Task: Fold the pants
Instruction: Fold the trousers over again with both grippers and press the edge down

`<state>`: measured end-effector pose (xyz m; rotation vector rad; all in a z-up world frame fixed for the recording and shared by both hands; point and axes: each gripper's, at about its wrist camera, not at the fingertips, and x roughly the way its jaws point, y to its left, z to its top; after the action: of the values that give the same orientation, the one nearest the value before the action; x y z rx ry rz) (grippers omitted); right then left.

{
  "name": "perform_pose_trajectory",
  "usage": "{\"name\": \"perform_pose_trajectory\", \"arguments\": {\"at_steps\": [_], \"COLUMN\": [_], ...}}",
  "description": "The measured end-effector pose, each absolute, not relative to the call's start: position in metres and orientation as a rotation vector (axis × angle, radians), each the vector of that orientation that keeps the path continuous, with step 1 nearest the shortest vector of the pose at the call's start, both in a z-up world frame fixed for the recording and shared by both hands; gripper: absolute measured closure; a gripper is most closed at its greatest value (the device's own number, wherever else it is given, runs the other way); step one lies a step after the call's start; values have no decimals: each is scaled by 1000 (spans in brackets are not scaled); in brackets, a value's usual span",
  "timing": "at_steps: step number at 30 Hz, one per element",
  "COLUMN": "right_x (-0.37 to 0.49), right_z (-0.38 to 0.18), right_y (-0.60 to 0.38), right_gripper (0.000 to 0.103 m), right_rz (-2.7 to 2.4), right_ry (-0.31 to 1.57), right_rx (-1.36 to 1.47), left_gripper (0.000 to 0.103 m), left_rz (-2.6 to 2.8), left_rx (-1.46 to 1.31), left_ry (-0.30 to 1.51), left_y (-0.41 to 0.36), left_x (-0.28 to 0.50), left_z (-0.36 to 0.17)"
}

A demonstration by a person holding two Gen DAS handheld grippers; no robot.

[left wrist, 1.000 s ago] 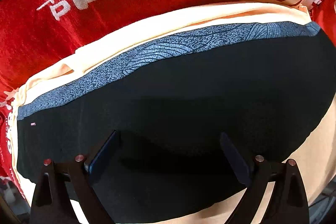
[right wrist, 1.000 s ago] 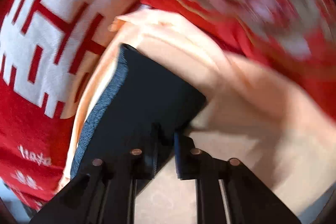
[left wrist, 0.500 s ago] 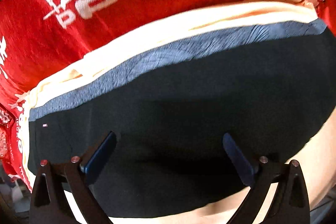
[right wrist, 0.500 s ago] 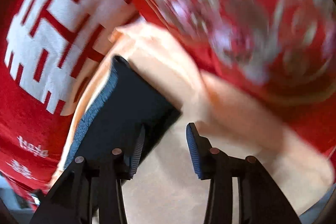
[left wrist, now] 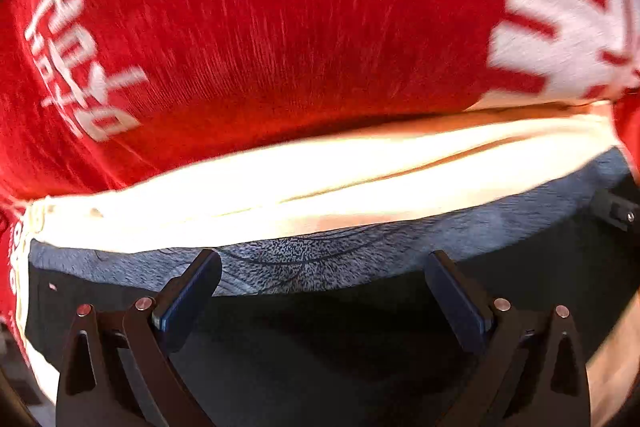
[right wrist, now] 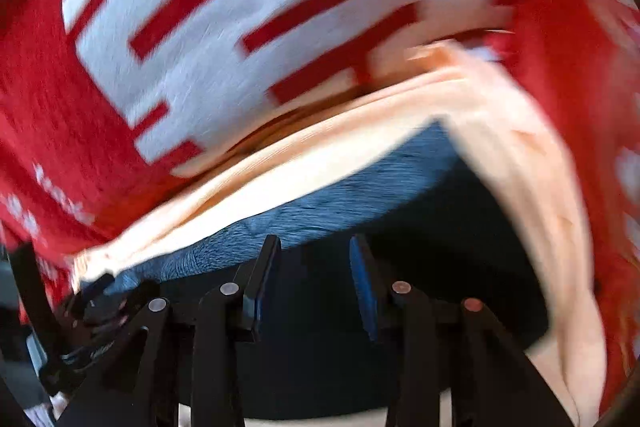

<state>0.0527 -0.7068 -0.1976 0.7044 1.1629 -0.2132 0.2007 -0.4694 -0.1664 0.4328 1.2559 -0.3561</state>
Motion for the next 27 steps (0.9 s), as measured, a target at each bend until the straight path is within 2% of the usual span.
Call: {"name": "perform_pose_trajectory", "arguments": {"at_steps": [4,7,9,16,21,27], "right_x": [61,56,49,7,-41,-72], "right_z": [-204,-205,-203,-176,-167,-162], "right_y": [-707,-723,-735,-732,-704,-674], "right_gripper": [67,67,73,68,68,68], "right_rz": [-269,-364,-386,-422,-396,-368], "right_ry": [1163,1165,1162,1155,1169,1177], "right_rx": [587,528,553,620,685,724], "left_gripper": [0,0,0,0,0,0], "left_rz": [-352,-361,-341,-255,-304,-404], "left_rx": [349,389,416,364,410,468], "left_ry": [1305,1285,1270,1299,1306,1288], "left_y": [-459,-459,-457,-415,-401,-413], "left_x": [208,212,217,237,208,137], "left_z": [-181,-178,-173,-153,-144,-136]}}
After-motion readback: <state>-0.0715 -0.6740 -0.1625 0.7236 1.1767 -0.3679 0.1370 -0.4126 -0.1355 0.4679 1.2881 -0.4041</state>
